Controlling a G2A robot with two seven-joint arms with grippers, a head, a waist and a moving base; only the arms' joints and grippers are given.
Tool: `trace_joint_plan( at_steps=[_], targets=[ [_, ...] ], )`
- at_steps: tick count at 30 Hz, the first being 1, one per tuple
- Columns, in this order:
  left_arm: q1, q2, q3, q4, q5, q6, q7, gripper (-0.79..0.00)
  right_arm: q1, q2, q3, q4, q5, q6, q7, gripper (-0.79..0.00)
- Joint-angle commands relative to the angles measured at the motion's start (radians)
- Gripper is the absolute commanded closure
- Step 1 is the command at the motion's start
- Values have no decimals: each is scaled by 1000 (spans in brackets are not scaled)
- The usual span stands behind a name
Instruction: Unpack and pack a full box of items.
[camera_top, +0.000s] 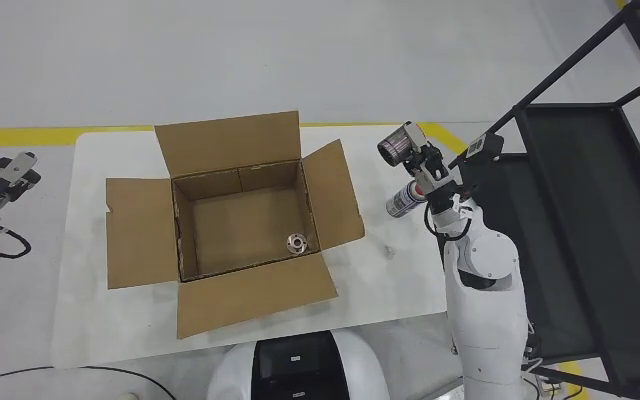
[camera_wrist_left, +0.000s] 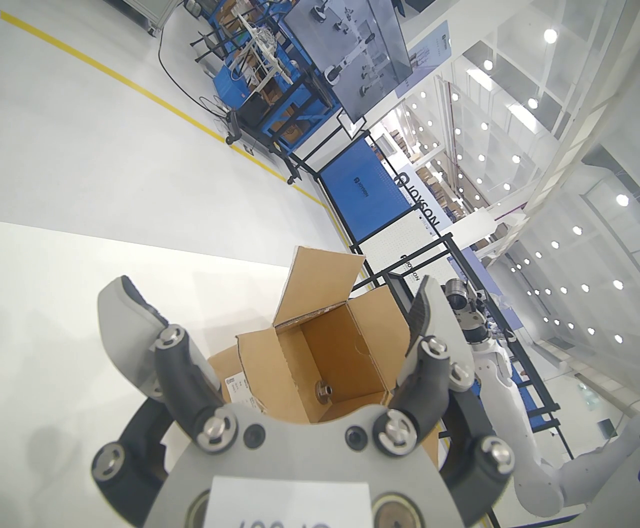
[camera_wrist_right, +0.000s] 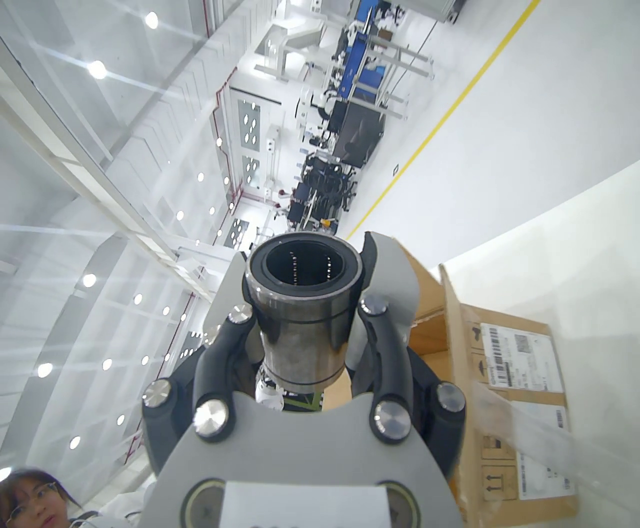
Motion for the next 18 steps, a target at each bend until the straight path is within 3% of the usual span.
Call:
trace_joint_plan(
  at_steps=[1,18],
  targets=[
    [0,0,0,0,0,0,0,-785,-22,5,29,-8,20,-11,5,0],
    [0,0,0,0,0,0,0,-785,-45,12,49,0,75,-10,26,0]
  ],
)
